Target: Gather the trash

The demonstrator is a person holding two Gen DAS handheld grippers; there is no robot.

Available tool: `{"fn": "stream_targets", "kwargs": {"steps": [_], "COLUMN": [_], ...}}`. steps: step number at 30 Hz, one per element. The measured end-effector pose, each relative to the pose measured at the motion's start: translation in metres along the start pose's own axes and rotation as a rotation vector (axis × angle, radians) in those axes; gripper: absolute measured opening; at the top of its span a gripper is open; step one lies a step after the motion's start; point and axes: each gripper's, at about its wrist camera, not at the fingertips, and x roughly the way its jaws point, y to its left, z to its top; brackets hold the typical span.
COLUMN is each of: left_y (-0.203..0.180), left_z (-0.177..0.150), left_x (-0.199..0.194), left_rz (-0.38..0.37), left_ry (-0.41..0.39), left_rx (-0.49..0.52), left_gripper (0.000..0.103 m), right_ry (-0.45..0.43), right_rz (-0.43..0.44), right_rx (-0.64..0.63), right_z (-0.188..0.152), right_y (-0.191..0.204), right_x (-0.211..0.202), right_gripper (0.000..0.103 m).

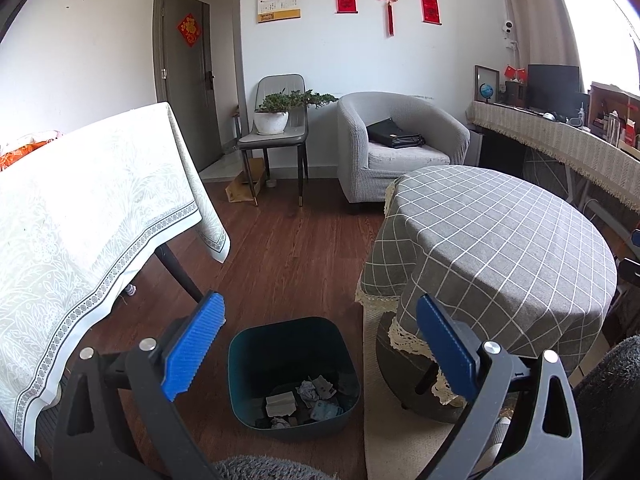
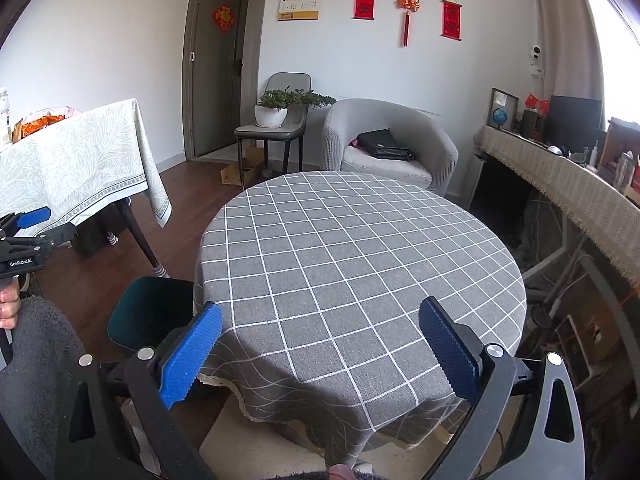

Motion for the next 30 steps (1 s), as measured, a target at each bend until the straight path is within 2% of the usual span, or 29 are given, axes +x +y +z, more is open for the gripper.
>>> {"fn": "stream_targets", "kwargs": {"steps": [30], "left_y": [0.0008], "left_z": [-0.0014], "left_x": [0.0063], "left_rz": [0.006], "left_ry": [0.014], "left_rx": [0.003], "left_gripper": [0.098], "right_ry": [0.001], "right_rz": [0.008], "right_rx": [0.012], "right_z": [0.0006], "right_y": [-0.0030], "right_x": [-0.0031], "right_gripper": [0.099]}}
